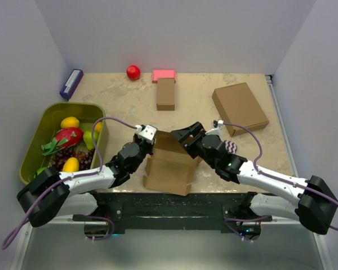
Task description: Fold the paper box
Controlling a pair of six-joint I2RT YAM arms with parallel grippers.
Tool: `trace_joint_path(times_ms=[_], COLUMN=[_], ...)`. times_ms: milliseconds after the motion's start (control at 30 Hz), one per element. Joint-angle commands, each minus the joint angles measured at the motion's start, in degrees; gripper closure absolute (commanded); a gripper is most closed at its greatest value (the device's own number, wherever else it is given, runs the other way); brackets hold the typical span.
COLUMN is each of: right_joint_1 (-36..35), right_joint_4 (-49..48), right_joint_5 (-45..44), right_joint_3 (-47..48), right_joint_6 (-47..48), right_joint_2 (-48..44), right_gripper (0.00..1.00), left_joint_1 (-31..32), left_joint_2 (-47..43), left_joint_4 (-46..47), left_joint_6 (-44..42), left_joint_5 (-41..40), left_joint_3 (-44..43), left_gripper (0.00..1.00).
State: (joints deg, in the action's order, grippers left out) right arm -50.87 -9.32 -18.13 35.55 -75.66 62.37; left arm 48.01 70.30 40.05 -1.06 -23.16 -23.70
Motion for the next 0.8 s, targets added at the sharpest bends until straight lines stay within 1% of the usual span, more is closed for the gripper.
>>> trace_joint_path(times_ms=[0, 67, 167, 200, 400, 533, 633, 667, 767], right_joint_1=[0.1, 0.1, 0.2, 0.2, 0.2, 0.2, 0.0, 0.2, 0.1], right_joint_4=[-10.5, -10.8, -11.5, -11.1, -8.8, -7.6, -7.6, -8.1, -8.8], right_joint_5=[-7.1, -7.5, -10.2, -11.4, -16.4, -19.1, -19.9, -19.8, -19.4], right_joint_3=[-3.2, -3.7, -4.8, -5.0, -5.8, -6.1, -6.3, -6.4, -6.5], right_joint_6=[-12.7, -16.1, -18.5, -19.1, -23.1, -25.1, -25.8, -25.9, -25.4], right_joint_2=[2.8, 3.9, 4.7, 4.7, 4.1, 5.1, 6.4, 6.9, 8.2], right_gripper=[0.07, 0.09, 0.11, 0.11, 0.13, 0.16, 0.22, 0.26, 0.32], left_joint_1=[-0.4, -0.3, -0.2, -0.2, 0.2, 0.6, 1.3, 1.6, 2.5], left_joint_2=[-2.2, -2.5, -3.2, -3.3, -3.9, -3.8, -3.1, -2.9, -2.4], left_joint_4=[9.7, 10.7, 13.3, 15.5, 21.6, 22.3, 22.7, 22.9, 23.1], left_joint_6=[3.9, 4.8, 5.3, 5.2, 2.6, 1.6, 1.3, 1.3, 1.3], left_joint_5=[-0.6, -0.5, 0.4, 0.8, 2.8, 3.7, 3.6, 3.4, 2.7], left_joint_3=[3.8, 4.8, 7.0, 8.5, 12.4, 12.8, 12.8, 12.7, 12.5], left_gripper=[1.0, 1.0, 1.0, 1.0, 1.0, 1.0, 1.0, 1.0, 1.0])
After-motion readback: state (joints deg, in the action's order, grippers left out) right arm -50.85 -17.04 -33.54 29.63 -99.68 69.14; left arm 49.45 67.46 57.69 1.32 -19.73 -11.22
